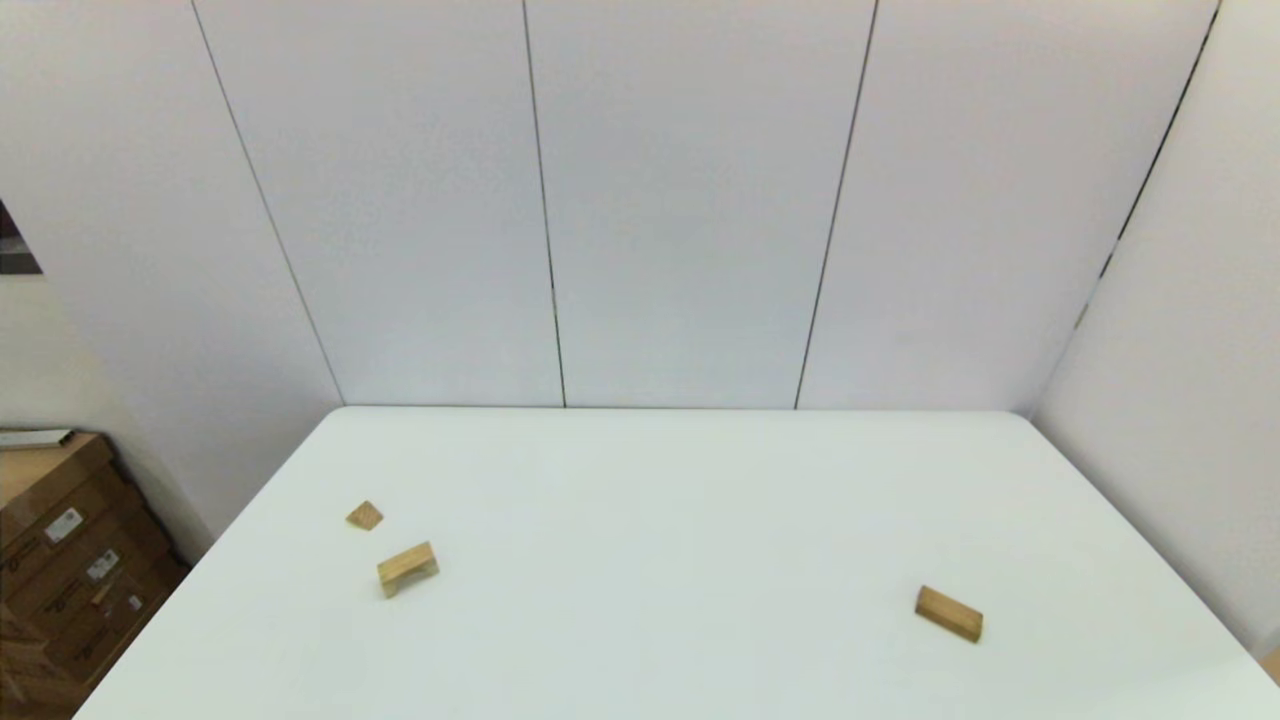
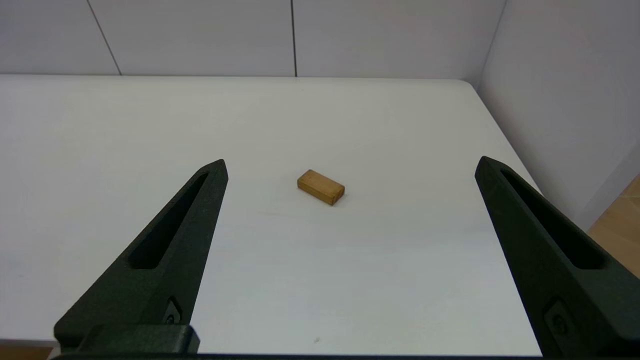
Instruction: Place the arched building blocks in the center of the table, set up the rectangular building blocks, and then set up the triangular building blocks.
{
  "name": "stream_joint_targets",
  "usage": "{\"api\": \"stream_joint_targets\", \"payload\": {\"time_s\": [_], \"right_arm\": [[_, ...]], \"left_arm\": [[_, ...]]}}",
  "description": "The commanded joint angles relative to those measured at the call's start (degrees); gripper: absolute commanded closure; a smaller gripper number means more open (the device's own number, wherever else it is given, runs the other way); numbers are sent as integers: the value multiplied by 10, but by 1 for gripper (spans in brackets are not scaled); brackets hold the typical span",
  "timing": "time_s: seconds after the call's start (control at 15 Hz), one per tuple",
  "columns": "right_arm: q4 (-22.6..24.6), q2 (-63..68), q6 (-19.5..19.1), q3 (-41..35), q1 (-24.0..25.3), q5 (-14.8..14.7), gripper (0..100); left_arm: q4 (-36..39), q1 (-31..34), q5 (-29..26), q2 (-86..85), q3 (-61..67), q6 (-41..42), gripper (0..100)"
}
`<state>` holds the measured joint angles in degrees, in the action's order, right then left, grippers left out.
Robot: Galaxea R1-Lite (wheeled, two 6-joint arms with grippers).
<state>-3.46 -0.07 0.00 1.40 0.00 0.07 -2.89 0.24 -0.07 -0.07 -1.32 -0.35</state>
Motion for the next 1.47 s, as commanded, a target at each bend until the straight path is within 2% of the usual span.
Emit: {"api": "stream_joint_targets", "payload": {"time_s": [0.07,1.2,1.33,1.47], "right_arm": [[0,1,0,0,0,0,0],[0,1,0,0,0,0,0],[0,1,0,0,0,0,0],[0,1,0,0,0,0,0]], "left_arm": [[0,0,1,1,0,0,0],[-5,0,2,1,-7,17,0],[-30,1,5,53,-64,24,0],[-46,1,37,168,-132,24,0]]}}
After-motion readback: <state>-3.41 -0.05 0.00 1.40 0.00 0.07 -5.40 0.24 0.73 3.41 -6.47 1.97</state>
